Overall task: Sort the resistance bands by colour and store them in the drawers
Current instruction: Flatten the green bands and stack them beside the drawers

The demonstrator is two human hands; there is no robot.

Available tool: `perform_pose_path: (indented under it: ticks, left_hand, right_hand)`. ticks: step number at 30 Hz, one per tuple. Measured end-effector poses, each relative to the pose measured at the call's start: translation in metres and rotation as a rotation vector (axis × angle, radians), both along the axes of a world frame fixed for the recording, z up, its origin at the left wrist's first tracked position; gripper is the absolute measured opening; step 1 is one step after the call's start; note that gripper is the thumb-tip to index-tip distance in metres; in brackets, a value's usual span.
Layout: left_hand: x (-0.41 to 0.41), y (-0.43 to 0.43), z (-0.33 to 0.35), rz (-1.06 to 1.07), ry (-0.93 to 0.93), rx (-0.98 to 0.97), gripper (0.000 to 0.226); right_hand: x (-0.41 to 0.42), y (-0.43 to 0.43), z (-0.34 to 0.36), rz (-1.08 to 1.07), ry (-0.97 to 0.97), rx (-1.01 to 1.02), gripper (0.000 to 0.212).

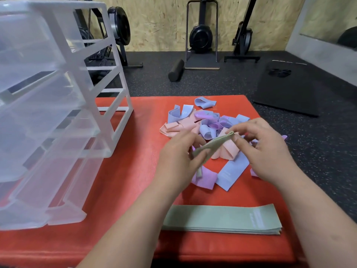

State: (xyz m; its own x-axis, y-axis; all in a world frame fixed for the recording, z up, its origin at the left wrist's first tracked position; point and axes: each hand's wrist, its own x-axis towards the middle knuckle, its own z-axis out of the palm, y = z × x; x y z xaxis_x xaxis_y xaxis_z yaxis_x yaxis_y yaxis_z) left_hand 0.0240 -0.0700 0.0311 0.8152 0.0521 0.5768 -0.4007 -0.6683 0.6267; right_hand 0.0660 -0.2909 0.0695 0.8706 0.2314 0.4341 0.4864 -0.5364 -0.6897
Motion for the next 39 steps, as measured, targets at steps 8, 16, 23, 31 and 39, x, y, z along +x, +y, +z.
perform_pose_path:
  ticks: [8,16,23,31,39]
  left_hand:
    - [0.007,0.007,-0.022,-0.063,0.361,-0.13,0.005]
    - [0.014,0.009,-0.021,0.025,0.302,-0.225,0.019]
    - [0.012,-0.004,-0.014,-0.09,0.326,-0.28,0.031]
    - [0.012,-0.022,-0.001,-0.203,0.255,-0.264,0.024]
    - [0.011,-0.011,0.007,-0.137,0.162,-0.523,0.003]
  right_hand:
    - [0.002,-0.016,-0.011,-0.204,0.278,0.001,0.025]
    - [0.004,-0.02,-0.019,-0.053,0.374,0.256,0.019]
    - [0.006,-0.015,-0.021,0.049,0.363,0.371,0.029]
    - [-0.004,0.012,-0.018,0.151,0.174,0.333,0.032]
    - [-0.005,0.032,-0.038,0.326,0.507,0.352,0.04]
